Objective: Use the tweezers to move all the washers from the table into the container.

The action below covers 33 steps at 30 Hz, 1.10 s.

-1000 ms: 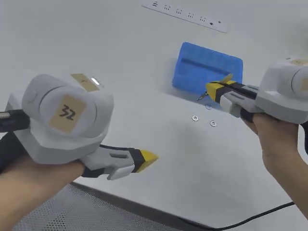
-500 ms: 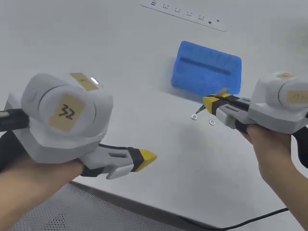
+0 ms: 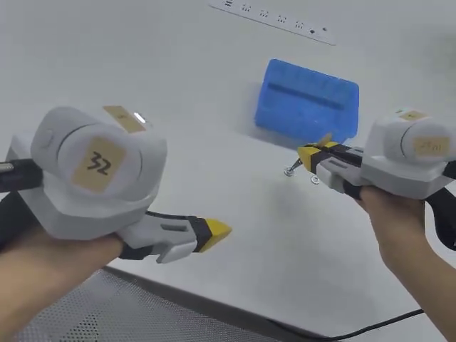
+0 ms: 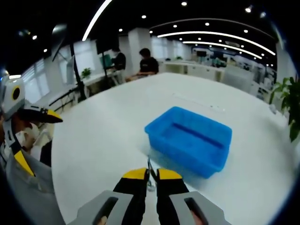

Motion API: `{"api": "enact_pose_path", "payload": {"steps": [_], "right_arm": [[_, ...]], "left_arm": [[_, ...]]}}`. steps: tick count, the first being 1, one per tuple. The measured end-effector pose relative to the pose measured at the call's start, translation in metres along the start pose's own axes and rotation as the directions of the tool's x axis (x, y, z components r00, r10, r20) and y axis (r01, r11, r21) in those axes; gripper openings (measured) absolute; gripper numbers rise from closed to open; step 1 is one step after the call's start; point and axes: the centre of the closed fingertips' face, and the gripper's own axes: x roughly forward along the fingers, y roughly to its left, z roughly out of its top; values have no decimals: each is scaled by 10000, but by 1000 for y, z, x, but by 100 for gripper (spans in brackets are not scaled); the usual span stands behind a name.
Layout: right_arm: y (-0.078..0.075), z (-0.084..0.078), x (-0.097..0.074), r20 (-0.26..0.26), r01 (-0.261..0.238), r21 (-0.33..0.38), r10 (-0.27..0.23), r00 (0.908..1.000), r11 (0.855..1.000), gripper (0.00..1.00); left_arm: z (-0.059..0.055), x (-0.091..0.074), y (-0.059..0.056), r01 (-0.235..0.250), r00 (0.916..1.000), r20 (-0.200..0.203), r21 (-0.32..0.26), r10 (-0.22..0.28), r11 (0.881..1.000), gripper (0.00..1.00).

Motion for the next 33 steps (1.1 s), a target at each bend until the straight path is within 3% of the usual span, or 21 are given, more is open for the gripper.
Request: {"api": "enact_pose_path", "payload": {"steps": [33], "right_arm": [[-4,-2,2,-39,169,-145,-170,9998,9998,2]], "left_arm": [[1,-1,-5,60,10000,21,-9,-60,10000,97]]}}
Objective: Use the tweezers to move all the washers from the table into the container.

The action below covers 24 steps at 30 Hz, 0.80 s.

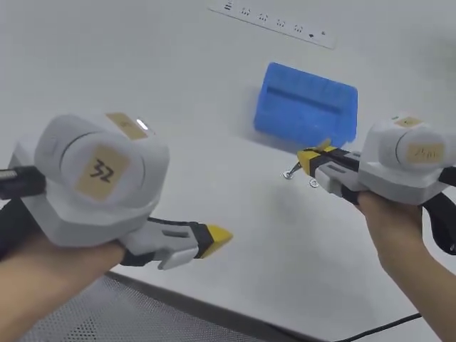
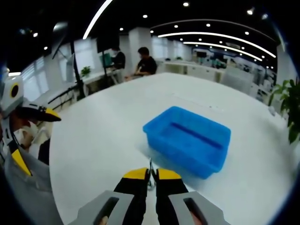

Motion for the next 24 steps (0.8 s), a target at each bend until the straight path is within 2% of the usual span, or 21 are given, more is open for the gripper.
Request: {"api": "enact_pose_path", "payload": {"steps": [6,16,19,24], "right_arm": [[-2,1,-1,-28,28,294,-28,10000,9996,2],[-6,18,-13,328,-88,540,71,9994,9985,2],[-6,26,-15,527,-169,826,125,9985,9964,2],[-9,39,-19,755,-128,863,63,9971,9962,2]], "left_arm": [[2,-1,1,-26,10000,33,54,26,10000,97],[2,-2,1,9,10000,63,79,-9,10000,97],[3,-2,1,1,10000,79,74,-1,10000,97],[3,-2,3,-23,10000,83,72,23,10000,97]]}}
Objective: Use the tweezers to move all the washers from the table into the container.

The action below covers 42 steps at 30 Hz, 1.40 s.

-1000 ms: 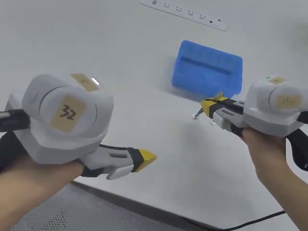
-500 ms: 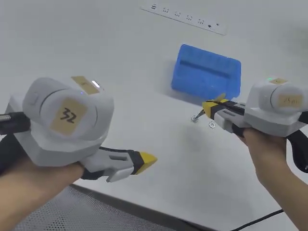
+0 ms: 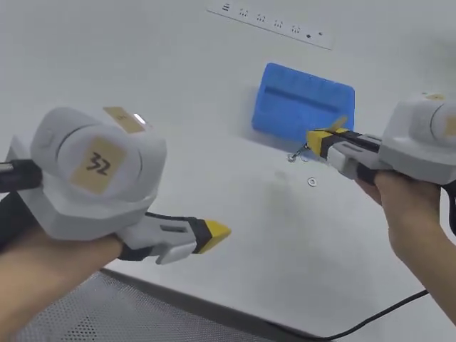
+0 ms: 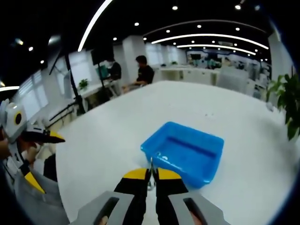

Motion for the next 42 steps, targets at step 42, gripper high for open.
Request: {"api": "enact_pose_path", "payload": {"steps": [42], "right_arm": [[-51,33,60,122,688,-285,-685,9976,9972,2]], "left_arm": [[-5,-1,2,-19,9998,-183,15,19,10000,97]]}}
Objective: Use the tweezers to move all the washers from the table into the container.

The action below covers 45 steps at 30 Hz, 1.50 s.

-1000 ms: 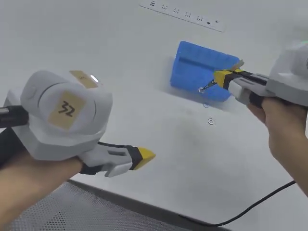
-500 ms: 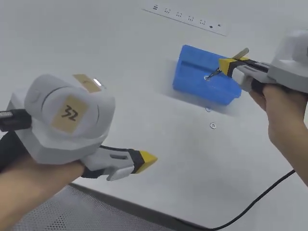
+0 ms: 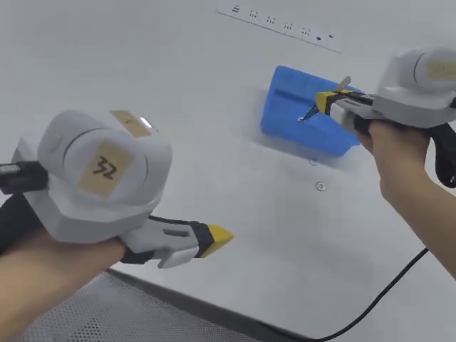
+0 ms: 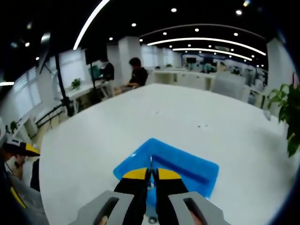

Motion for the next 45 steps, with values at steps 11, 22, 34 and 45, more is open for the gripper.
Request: {"api": "enact_pose_path", "payload": {"steps": [11,22,34,45], "right_arm": [[3,-13,14,-513,-83,-362,65,9987,9993,2],[0,-23,17,-797,-80,-673,26,9968,9977,2],[-1,-11,6,-353,-87,-450,71,9994,9990,3],[3,6,-42,608,75,-288,-58,9981,9996,2]], "left_arm": [[-1,0,1,-7,10000,-4,-17,7,10000,97],[0,1,1,33,10000,-1,-9,-33,10000,97],[4,1,-1,25,10000,77,74,-26,10000,97],[8,2,-5,88,9999,98,182,-89,9998,97]]}}
